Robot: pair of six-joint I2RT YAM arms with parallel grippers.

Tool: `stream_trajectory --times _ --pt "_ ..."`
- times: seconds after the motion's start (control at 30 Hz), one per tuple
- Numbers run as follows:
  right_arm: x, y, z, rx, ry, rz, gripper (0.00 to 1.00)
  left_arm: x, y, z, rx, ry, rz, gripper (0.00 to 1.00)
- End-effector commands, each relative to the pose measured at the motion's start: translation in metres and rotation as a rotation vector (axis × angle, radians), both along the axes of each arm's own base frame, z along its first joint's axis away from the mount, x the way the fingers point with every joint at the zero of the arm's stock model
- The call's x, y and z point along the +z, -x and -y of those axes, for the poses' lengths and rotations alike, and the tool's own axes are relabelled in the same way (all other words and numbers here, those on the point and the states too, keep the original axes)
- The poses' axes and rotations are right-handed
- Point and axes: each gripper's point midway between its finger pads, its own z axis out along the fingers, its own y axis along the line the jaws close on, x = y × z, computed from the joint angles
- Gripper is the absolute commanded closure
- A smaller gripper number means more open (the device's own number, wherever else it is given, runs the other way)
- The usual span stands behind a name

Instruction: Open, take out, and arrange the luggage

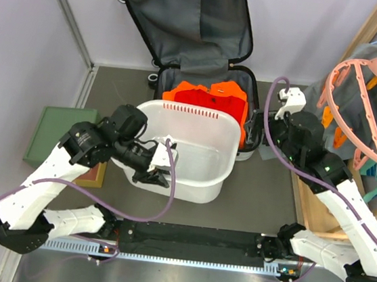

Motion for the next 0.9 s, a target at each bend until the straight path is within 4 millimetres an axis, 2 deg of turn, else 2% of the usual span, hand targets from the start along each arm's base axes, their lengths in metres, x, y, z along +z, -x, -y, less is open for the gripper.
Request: stream_trajectory --times 0.0,0.13,0.23,0.27,0.33,0.4,0.5,0.63,0.67,0.73,0.77,0.83,0.87 --pt "0.017 0.003 0.0 -0.007 -0.05 0.008 0.01 -0.008 0.025 -0.004 -0.027 -0.01 -0.129 1.0" --pt "0.013 0.003 -0.004 0.008 -0.054 -0.01 0.01 -0.003 0.037 -0.007 -0.047 -0.006 -0.154 1.0" --pt "0.013 0.003 -0.009 0.029 -0.057 -0.02 0.01 0.019 0.048 -0.01 -0.089 0.032 -0.149 1.0" --pt "0.013 0.003 -0.011 0.041 -0.063 -0.024 0.01 0.03 0.047 -0.01 -0.08 0.053 -0.118 1.0" --pt "0.011 0.002 -0.014 0.049 -0.059 -0.031 0.01 0.041 0.043 -0.011 -0.051 0.068 -0.087 1.0" --pt "0.012 0.001 -0.016 0.053 -0.06 -0.032 0.01 0.063 0.041 -0.01 -0.034 0.128 -0.033 1.0" --pt "0.012 -0.001 -0.018 0.058 -0.063 -0.03 0.01 0.08 0.029 -0.004 0.038 0.199 0.016 1.0" --pt "0.012 -0.002 -0.019 0.062 -0.058 -0.032 0.01 0.057 0.02 -0.001 0.073 0.143 -0.014 1.0" --pt "0.011 -0.002 -0.018 0.061 -0.056 -0.032 0.01 0.039 0.011 -0.002 0.111 0.097 -0.013 1.0" --pt "0.009 -0.002 -0.019 0.064 -0.05 -0.035 0.01 0.024 0.001 -0.002 0.139 0.073 0.015 1.0" --pt "0.007 -0.002 -0.019 0.062 -0.048 -0.037 0.01 0.006 -0.003 -0.003 0.153 0.029 0.001 1.0" --pt "0.005 -0.003 -0.019 0.064 -0.046 -0.04 0.01 -0.01 -0.007 0.0 0.142 0.007 -0.008 1.0" --pt "0.003 -0.004 -0.02 0.062 -0.043 -0.045 0.01 -0.027 -0.009 0.001 0.159 -0.027 -0.043 1.0"
